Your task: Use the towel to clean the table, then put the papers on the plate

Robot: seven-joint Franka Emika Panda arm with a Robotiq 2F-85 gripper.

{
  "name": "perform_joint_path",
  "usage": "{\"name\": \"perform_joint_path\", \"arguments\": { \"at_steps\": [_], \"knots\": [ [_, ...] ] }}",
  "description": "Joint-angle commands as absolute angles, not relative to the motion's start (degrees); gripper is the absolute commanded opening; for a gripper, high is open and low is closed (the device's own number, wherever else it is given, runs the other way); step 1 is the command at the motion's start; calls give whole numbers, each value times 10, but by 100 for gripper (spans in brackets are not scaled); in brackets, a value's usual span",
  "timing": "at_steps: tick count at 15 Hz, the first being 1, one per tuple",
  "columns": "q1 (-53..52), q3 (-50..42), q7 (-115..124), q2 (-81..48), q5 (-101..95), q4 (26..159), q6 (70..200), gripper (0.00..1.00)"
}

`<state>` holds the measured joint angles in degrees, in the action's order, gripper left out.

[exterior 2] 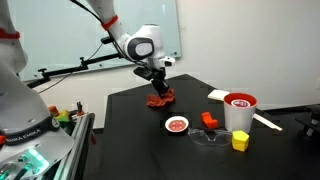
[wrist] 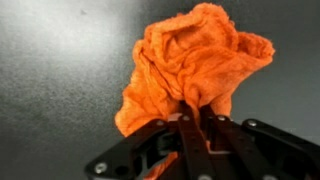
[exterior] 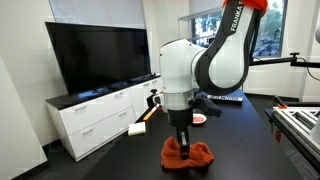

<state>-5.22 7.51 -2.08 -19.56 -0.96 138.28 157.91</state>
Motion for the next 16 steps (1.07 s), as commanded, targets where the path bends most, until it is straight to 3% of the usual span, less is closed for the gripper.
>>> {"name": "perform_joint_path", "arguments": {
  "at_steps": [1, 16],
  "knots": [
    [-48, 69, -41, -181, -19, 1397, 1589, 3],
    [-26, -6, -17, -200, -40, 1360, 1582, 3]
  ]
}}
